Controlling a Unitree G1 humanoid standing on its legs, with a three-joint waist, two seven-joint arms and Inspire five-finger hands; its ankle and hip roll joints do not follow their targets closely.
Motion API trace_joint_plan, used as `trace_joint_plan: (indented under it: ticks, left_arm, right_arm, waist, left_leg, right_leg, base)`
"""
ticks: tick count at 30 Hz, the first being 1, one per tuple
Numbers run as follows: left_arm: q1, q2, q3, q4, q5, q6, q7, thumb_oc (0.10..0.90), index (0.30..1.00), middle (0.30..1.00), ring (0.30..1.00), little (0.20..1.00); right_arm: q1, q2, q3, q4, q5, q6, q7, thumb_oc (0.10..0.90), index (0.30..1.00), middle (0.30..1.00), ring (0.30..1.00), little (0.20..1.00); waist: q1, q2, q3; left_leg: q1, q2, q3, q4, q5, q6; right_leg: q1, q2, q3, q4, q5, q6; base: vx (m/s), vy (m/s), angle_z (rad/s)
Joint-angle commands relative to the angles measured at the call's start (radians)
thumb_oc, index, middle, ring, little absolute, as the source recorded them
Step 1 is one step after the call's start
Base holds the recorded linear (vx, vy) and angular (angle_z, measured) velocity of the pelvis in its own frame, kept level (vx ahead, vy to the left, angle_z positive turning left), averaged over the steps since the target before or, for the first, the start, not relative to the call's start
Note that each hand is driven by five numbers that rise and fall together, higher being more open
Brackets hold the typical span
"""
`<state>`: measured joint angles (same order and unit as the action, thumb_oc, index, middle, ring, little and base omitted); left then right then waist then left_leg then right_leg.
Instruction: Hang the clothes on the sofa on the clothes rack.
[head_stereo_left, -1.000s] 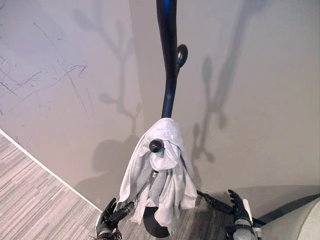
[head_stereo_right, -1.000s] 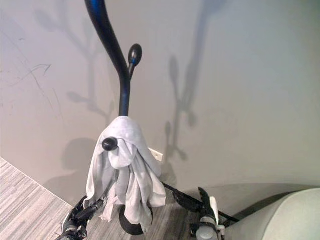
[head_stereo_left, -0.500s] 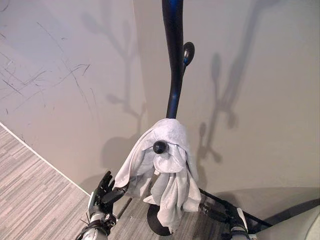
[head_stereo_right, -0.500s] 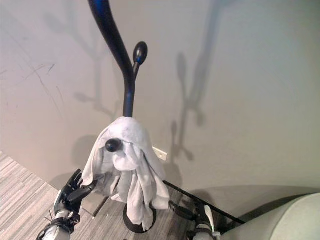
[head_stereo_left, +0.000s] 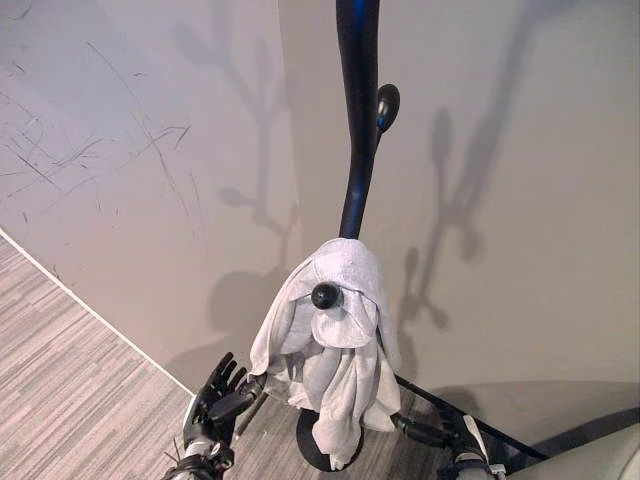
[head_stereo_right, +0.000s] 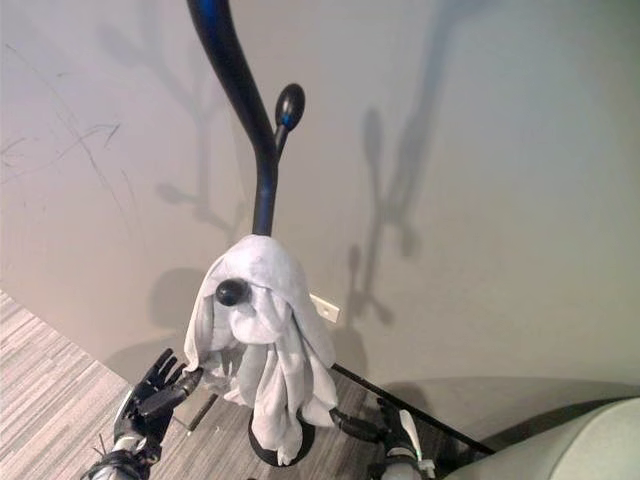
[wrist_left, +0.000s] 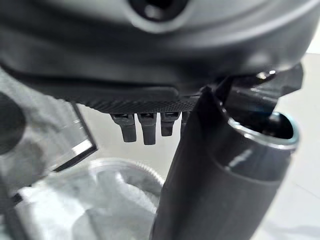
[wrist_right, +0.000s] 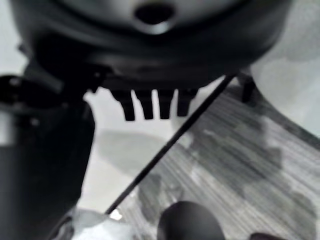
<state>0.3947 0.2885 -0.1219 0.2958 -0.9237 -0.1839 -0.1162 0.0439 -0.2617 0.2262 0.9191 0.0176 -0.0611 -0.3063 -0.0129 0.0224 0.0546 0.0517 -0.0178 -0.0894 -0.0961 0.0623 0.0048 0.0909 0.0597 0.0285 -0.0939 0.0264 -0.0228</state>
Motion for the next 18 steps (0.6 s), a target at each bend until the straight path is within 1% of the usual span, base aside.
trace_joint_plan:
  ticks: [1,3,6,7,8,9,10,11,12,13,14,16,18]
  left_arm:
    - [-0.074,-0.013,0.065,0.064,-0.137,-0.013,-0.137,0.8,0.9,0.9,0.9,0.9]
    - [-0.082,-0.071,0.103,0.133,-0.221,-0.002,-0.136,0.8,0.9,0.9,0.9,0.9]
    - [-0.126,-0.154,0.146,0.306,-0.276,-0.001,-0.075,0.8,0.9,0.9,0.9,0.9]
    - [-0.133,-0.169,0.152,0.343,-0.282,-0.001,-0.06,0.8,0.9,0.9,0.9,0.9]
    - [-0.134,-0.169,0.152,0.344,-0.282,-0.001,-0.06,0.8,0.9,0.9,0.9,0.9]
    - [-0.149,-0.184,0.156,0.408,-0.274,-0.003,-0.034,0.8,0.9,0.9,0.9,0.9]
    - [-0.15,-0.184,0.156,0.409,-0.274,-0.003,-0.035,0.8,0.9,0.9,0.9,0.9]
    - [-0.161,-0.199,0.166,0.48,-0.263,-0.003,-0.011,0.8,0.9,0.9,0.9,0.9]
    - [-0.161,-0.199,0.167,0.48,-0.263,-0.003,-0.012,0.8,0.9,0.9,0.9,0.9]
    - [-0.174,-0.211,0.188,0.546,-0.252,-0.001,0.009,0.8,0.9,0.9,0.9,0.9]
    - [-0.206,-0.211,0.212,0.667,-0.198,0.004,0.042,0.8,0.9,0.9,0.9,0.9]
    - [-0.252,-0.204,0.242,0.793,-0.135,-0.001,0.054,0.8,0.9,0.9,0.9,0.9]
    - [-0.275,-0.206,0.256,0.844,-0.12,-0.006,0.074,0.8,0.9,0.9,0.9,0.9]
  right_arm:
    - [-0.069,0.006,0.001,0.02,-0.026,-0.05,0.025,0.8,0.9,0.9,0.9,0.9]
    - [-0.066,0.015,0.0,0.03,-0.026,-0.046,0.027,0.8,0.9,0.9,0.9,0.9]
    - [-0.066,0.022,-0.005,0.039,-0.012,-0.036,0.014,0.8,0.9,0.9,0.9,0.9]
    - [-0.067,0.022,-0.005,0.041,-0.01,-0.033,0.008,0.8,0.9,0.9,0.9,0.9]
    - [-0.067,0.022,-0.005,0.041,-0.01,-0.033,0.008,0.8,0.9,0.9,0.9,0.9]
    - [-0.069,0.018,-0.004,0.039,-0.003,-0.029,-0.002,0.8,0.9,0.9,0.9,0.9]
    - [-0.069,0.018,-0.004,0.039,-0.003,-0.029,-0.002,0.8,0.9,0.9,0.9,0.9]
    - [-0.068,0.016,0.0,0.042,0.001,-0.023,-0.009,0.8,0.9,0.9,0.9,0.9]
    - [-0.068,0.016,0.0,0.042,0.001,-0.023,-0.009,0.8,0.9,0.9,0.9,0.9]
    - [-0.064,0.016,0.003,0.04,0.002,-0.02,-0.012,0.8,0.9,0.9,0.9,0.9]
    - [-0.067,0.019,0.005,0.054,0.011,-0.017,-0.01,0.8,0.9,0.9,0.9,0.9]
    - [-0.073,0.026,0.02,0.099,0.009,-0.014,0.001,0.8,0.9,0.9,0.9,0.9]
    - [-0.071,0.03,0.026,0.142,0.013,-0.009,0.009,0.8,0.9,0.9,0.9,0.9]
  waist:
    - [0.016,-0.037,-0.028]
    - [0.02,-0.041,-0.03]
    - [0.027,-0.046,-0.03]
    - [0.029,-0.046,-0.029]
    - [0.028,-0.046,-0.029]
    - [0.028,-0.047,-0.026]
    - [0.028,-0.047,-0.026]
    - [0.028,-0.047,-0.024]
    - [0.027,-0.047,-0.024]
    - [0.024,-0.048,-0.023]
    - [0.02,-0.048,-0.024]
    - [0.012,-0.048,-0.024]
    - [0.006,-0.048,-0.027]
  left_leg:
    - [0.023,0.025,0.006,0.009,-0.111,-0.001]
    - [0.023,0.024,0.004,0.009,-0.112,-0.002]
    - [0.026,0.021,-0.005,0.009,-0.113,-0.002]
    - [0.026,0.02,-0.007,0.009,-0.113,-0.002]
    - [0.027,0.02,-0.008,0.009,-0.113,-0.002]
    - [0.026,0.02,-0.012,0.009,-0.112,-0.003]
    - [0.026,0.02,-0.013,0.009,-0.112,-0.003]
    - [0.026,0.019,-0.017,0.009,-0.111,-0.003]
    - [0.026,0.019,-0.017,0.009,-0.111,-0.003]
    - [0.026,0.019,-0.018,0.009,-0.111,-0.003]
    - [0.025,0.02,-0.019,0.009,-0.11,-0.004]
    - [0.027,0.02,-0.017,0.009,-0.111,-0.006]
    - [0.029,0.02,-0.014,0.009,-0.112,-0.007]
  right_leg:
    - [0.001,-0.113,0.026,0.04,-0.078,0.106]
    - [0.003,-0.113,0.025,0.04,-0.08,0.105]
    - [0.01,-0.112,0.015,0.038,-0.084,0.104]
    - [0.011,-0.113,0.012,0.039,-0.085,0.103]
    - [0.011,-0.113,0.012,0.039,-0.085,0.103]
    - [0.012,-0.114,0.006,0.039,-0.085,0.104]
    - [0.013,-0.114,0.005,0.039,-0.085,0.104]
    - [0.013,-0.114,0.0,0.04,-0.085,0.105]
    - [0.013,-0.114,0.0,0.04,-0.085,0.105]
    - [0.015,-0.115,-0.003,0.039,-0.085,0.105]
    - [0.014,-0.114,-0.007,0.04,-0.087,0.105]
    - [0.014,-0.114,-0.007,0.042,-0.087,0.104]
    - [0.015,-0.113,-0.008,0.042,-0.088,0.103]
  base:
    - [0.0,0.0,0.0]
    - [0.0,0.0,0.0]
    - [0.0,-0.008,0.01]
    - [0.0,-0.018,0.07]
    - [-0.01,-0.013,0.06]
    - [-0.01,-0.008,0.09]
    - [-0.02,-0.019,0.12]
    - [-0.01,-0.012,0.16]
    - [-0.02,-0.025,0.17]
    - [-0.01,-0.028,0.12]
    - [-0.01,-0.029,0.1]
    - [-0.01,-0.013,0.05]
    - [0.0,0.0,0.0]
